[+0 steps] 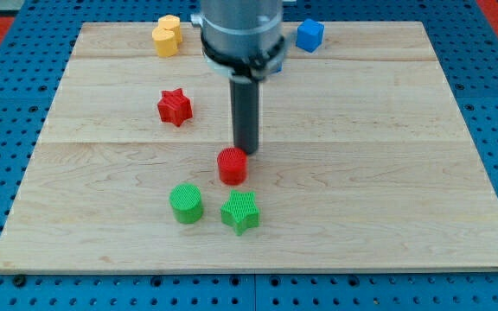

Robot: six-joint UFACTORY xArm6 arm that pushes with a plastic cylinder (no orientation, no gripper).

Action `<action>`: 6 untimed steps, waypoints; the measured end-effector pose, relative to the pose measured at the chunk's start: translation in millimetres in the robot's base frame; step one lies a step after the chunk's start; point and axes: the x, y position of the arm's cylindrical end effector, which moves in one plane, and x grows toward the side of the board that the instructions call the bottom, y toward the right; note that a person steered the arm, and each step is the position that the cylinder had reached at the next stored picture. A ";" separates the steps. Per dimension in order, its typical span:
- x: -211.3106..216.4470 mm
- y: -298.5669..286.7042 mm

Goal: Move the red star to the center of the board

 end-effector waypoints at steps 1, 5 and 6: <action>48.6 -32.0; -45.0 -174.2; -115.8 -126.4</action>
